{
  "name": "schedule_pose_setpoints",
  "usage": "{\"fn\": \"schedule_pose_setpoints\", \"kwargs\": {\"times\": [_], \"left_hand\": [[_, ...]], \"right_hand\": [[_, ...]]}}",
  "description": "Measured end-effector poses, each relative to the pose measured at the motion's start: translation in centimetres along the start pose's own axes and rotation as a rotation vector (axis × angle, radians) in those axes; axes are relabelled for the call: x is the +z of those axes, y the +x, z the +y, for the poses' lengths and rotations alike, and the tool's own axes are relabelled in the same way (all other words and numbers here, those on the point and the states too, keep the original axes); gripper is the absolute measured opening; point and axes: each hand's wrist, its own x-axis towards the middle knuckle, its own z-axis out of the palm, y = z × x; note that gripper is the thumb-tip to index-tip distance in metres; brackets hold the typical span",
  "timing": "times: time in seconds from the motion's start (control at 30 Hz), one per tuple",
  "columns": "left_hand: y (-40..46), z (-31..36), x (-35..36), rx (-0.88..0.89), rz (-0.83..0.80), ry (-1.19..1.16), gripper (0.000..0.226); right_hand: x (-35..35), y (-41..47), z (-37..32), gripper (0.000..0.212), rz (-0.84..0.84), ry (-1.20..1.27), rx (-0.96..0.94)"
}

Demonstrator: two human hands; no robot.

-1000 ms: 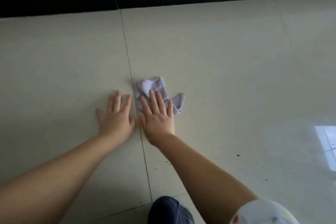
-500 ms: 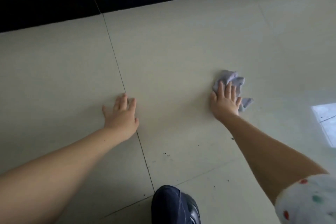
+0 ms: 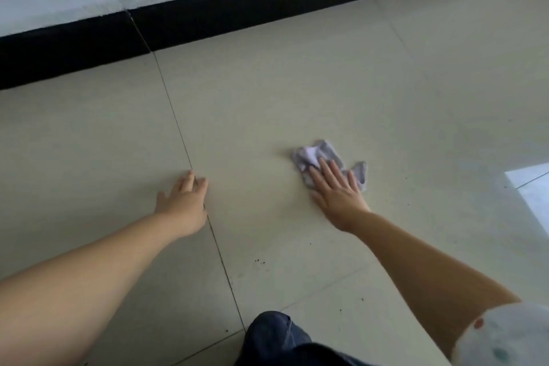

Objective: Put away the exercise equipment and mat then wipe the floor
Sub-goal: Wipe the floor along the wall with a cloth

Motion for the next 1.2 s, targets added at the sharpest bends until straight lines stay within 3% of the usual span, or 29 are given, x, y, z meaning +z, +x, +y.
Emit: {"fn": "schedule_pose_setpoints", "kwargs": {"times": [0.13, 0.33, 0.53, 0.73, 0.83, 0.93, 1.07, 1.2], "left_hand": [[0.1, 0.6, -0.1, -0.035, -0.046, -0.011, 0.067], [0.2, 1.3, -2.4, -0.021, -0.181, -0.014, 0.064], [-0.6, 2.9, -8.9, 0.077, -0.243, 0.106, 0.058], [3.5, 7.3, -17.4, 0.135, -0.076, 0.216, 0.052], [6.8, 12.2, -19.3, 0.156, 0.036, 0.256, 0.046], [9.7, 16.3, -17.1, 0.277, 0.085, 0.175, 0.071], [13.2, 19.1, -12.9, 0.185, -0.039, 0.121, 0.103], [15.0, 19.5, -9.8, 0.18, -0.032, 0.069, 0.126]], "right_hand": [[-3.7, 1.8, 8.8, 0.06, -0.081, 0.189, 0.376], [-2.7, 2.9, 6.1, 0.061, 0.049, 0.25, 0.524], [-3.0, 1.8, -0.3, 0.059, -0.119, 0.228, 0.32], [-1.1, 0.3, -6.8, 0.058, -0.219, 0.149, 0.02], [-0.8, -0.3, -4.2, 0.086, -0.15, 0.112, -0.117], [-1.8, -0.7, 0.9, 0.093, -0.16, 0.096, -0.037], [-3.7, 1.1, 9.2, 0.058, -0.16, 0.197, 0.249], [-5.9, 4.8, 14.8, 0.058, -0.103, 0.274, 0.437]]}}
